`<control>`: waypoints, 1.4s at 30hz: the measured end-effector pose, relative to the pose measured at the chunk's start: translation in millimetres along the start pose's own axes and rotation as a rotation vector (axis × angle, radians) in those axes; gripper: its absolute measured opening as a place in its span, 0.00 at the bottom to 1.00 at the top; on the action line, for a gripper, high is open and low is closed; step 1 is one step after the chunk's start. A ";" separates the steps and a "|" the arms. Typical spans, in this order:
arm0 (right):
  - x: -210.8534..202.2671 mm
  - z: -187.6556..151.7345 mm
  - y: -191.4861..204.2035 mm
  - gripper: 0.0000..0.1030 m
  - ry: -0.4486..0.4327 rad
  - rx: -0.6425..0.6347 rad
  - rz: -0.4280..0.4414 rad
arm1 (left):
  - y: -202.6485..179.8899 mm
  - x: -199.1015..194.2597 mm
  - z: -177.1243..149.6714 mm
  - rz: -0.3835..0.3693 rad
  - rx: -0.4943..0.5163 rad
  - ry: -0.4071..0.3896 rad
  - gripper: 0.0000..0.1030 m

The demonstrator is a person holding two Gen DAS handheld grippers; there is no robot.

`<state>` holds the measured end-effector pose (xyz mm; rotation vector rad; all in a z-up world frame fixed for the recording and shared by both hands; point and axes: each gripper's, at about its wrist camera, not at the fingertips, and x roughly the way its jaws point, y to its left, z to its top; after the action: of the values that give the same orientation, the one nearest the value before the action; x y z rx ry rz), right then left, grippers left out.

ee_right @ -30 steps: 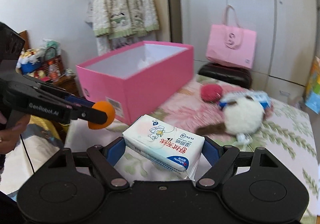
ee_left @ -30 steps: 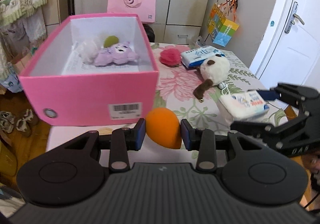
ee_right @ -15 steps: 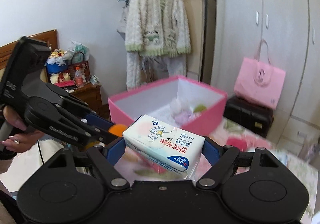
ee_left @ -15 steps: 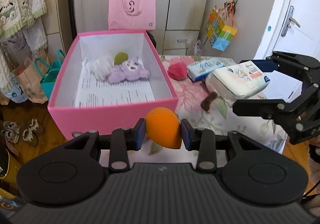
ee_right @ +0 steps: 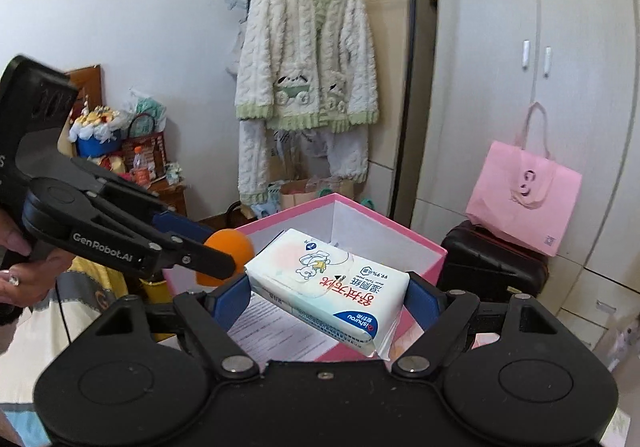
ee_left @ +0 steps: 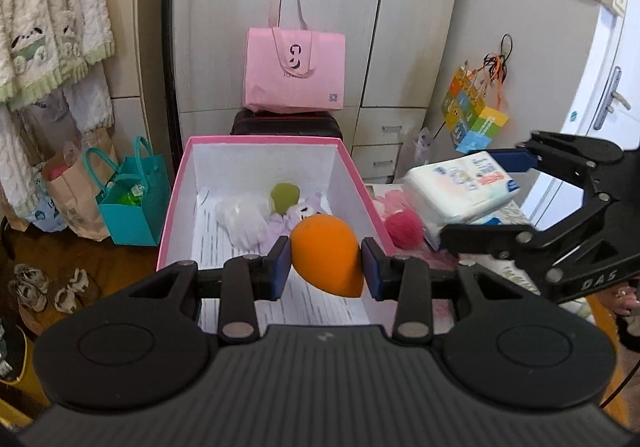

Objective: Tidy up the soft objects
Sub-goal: 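Drop the orange sponge from the left gripper into the box while right drops the white tissue pack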

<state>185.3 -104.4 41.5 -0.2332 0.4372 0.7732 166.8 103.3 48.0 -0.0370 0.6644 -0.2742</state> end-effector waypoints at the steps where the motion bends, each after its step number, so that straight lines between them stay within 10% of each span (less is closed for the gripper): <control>1: 10.8 3.2 -3.0 0.83 0.019 -0.013 0.002 | 2.0 8.2 4.4 -0.002 -0.002 0.014 0.36; 16: 133.1 4.2 -19.0 0.83 0.309 -0.136 0.066 | 39.8 117.6 30.3 0.173 0.003 0.229 0.36; 27: 168.0 -2.0 12.8 0.83 0.394 -0.286 0.145 | 52.6 141.4 30.2 0.140 0.025 0.314 0.38; 42: 111.2 0.4 4.1 0.84 0.254 -0.119 0.154 | 49.0 88.4 22.8 0.039 0.055 0.226 0.57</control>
<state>252.8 -32.2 -9.8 -0.4150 0.6555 0.9262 259.1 126.1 6.7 0.0608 0.8811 -0.2609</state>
